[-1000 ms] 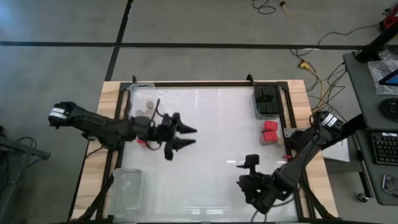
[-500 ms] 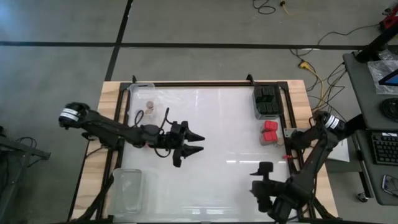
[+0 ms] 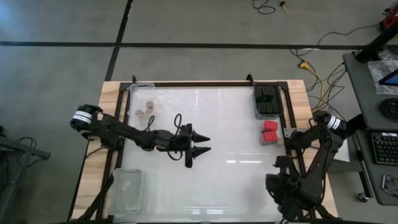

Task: Sort spices by type
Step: Put the brown seasoning bottle into the transparent bin

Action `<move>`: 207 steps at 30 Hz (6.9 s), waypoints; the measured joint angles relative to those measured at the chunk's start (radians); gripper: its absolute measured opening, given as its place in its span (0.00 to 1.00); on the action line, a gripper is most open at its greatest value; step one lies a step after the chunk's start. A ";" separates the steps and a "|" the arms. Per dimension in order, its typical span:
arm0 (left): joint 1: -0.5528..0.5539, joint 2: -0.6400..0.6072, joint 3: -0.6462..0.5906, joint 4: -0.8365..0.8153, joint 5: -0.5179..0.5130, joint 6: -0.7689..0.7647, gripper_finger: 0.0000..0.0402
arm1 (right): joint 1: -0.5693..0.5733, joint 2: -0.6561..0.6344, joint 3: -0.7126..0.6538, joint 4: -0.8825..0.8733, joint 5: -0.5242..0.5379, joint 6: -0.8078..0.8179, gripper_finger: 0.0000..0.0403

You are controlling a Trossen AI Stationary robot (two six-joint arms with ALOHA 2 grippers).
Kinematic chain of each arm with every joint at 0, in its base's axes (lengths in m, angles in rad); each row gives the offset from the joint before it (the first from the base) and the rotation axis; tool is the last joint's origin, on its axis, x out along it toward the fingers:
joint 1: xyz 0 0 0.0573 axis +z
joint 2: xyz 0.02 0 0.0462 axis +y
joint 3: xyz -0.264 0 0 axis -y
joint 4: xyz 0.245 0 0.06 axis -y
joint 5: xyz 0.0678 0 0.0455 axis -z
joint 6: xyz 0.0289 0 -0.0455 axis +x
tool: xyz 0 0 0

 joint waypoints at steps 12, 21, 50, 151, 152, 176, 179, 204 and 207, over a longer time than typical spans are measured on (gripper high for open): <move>0.096 0.222 0.271 -0.134 0.017 0.041 0.53 | -0.009 -0.105 -0.115 -0.034 0.289 -0.187 0.90; 0.177 0.428 0.665 -0.246 0.178 0.093 0.53 | -0.015 -0.351 -0.240 -0.022 0.333 -0.155 0.90; 0.215 0.661 1.011 -0.414 0.227 0.174 0.53 | -0.139 -0.424 -0.483 0.093 -0.114 -0.134 0.90; -0.203 0.423 0.475 -0.229 0.093 0.213 0.45 | -1.185 -0.092 -0.520 0.149 -0.334 -0.904 0.72; -0.203 0.423 0.475 -0.230 0.093 0.213 0.45 | -1.188 -0.103 -0.520 0.140 -0.344 -0.903 0.72; -0.203 0.423 0.475 -0.227 0.092 0.232 0.45 | -1.372 -0.113 -0.560 0.115 -0.342 -0.916 0.78; -0.203 0.424 0.475 -0.236 0.092 0.238 0.45 | -1.371 -0.113 -0.560 0.117 -0.345 -0.925 0.76; -0.203 0.425 0.497 -0.220 0.092 0.291 0.45 | -1.307 -0.379 -0.524 0.324 -0.316 -0.853 0.76; -0.203 0.425 0.504 -0.223 0.092 0.293 0.45 | -1.301 -0.388 -0.512 0.372 -0.315 -0.854 0.74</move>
